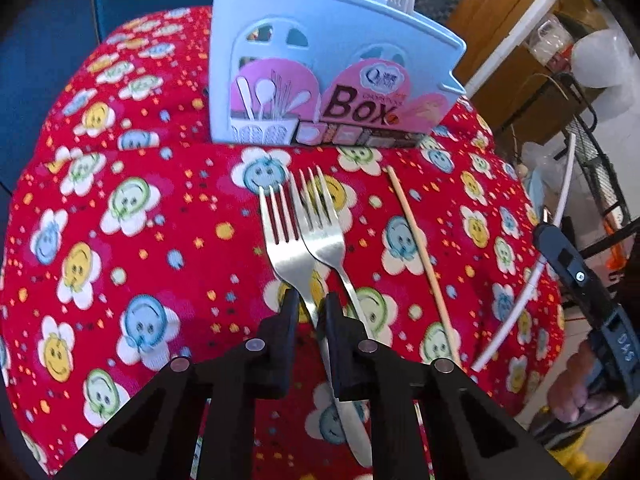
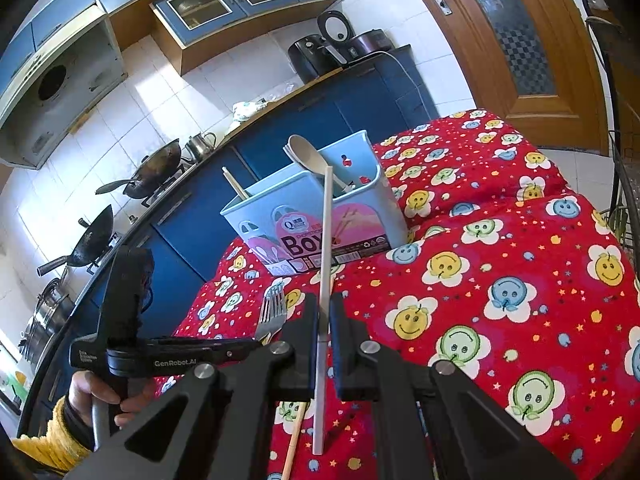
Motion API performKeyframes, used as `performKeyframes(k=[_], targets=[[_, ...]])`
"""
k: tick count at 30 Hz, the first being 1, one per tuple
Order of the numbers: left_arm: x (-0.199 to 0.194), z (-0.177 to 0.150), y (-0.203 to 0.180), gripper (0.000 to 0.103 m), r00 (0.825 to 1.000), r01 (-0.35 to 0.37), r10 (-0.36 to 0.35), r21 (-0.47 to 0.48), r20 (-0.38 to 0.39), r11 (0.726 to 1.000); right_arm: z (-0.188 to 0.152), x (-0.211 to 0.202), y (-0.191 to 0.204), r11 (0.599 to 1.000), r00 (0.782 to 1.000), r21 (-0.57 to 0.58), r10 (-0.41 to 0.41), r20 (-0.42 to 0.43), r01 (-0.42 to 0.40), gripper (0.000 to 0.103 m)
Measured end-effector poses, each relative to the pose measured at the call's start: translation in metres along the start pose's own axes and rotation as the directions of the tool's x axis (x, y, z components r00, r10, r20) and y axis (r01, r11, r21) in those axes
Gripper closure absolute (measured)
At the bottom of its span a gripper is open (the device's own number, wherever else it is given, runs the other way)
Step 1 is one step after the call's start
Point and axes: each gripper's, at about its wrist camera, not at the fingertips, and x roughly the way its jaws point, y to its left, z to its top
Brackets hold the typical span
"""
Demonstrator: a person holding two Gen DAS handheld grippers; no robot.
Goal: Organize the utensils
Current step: 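Grasp a wooden chopstick with the right tool while the left tool grasps a metal fork, then carry both to the blue box while the left tool releases the fork inside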
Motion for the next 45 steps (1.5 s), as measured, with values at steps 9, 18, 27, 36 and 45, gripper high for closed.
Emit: performKeyframes(k=[9, 18, 27, 36, 45], targets=[[-0.004, -0.011, 0.018, 0.098, 0.993, 0.100, -0.094, -0.072, 0.077, 0.992, 0.001, -0.001, 0.006, 1.000, 1.000, -0.021, -0.006, 0.009, 0.006, 0.095], [-0.031, -0.021, 0.028, 0.102, 0.966, 0.141, -0.122, -0.069, 0.227, 0.988, 0.011, 0.007, 0.004, 0.995, 0.994, -0.034, -0.096, -0.051, 0.094, 0.093], [-0.061, -0.015, 0.028, 0.102, 0.920, 0.173, -0.153, -0.025, 0.360, 0.985, 0.022, 0.041, -0.003, 0.971, 0.933, -0.065, -0.240, -0.267, 0.230, 0.093], [-0.081, 0.001, 0.031, 0.102, 0.876, 0.183, -0.162, -0.002, 0.453, 0.983, 0.026, 0.086, 0.001, 0.931, 0.820, -0.154, -0.364, -0.442, 0.330, 0.093], [-0.085, 0.018, 0.033, 0.102, 0.855, 0.192, -0.175, 0.016, 0.487, 0.981, 0.031, 0.093, 0.001, 0.906, 0.769, -0.204, -0.424, -0.479, 0.372, 0.093]])
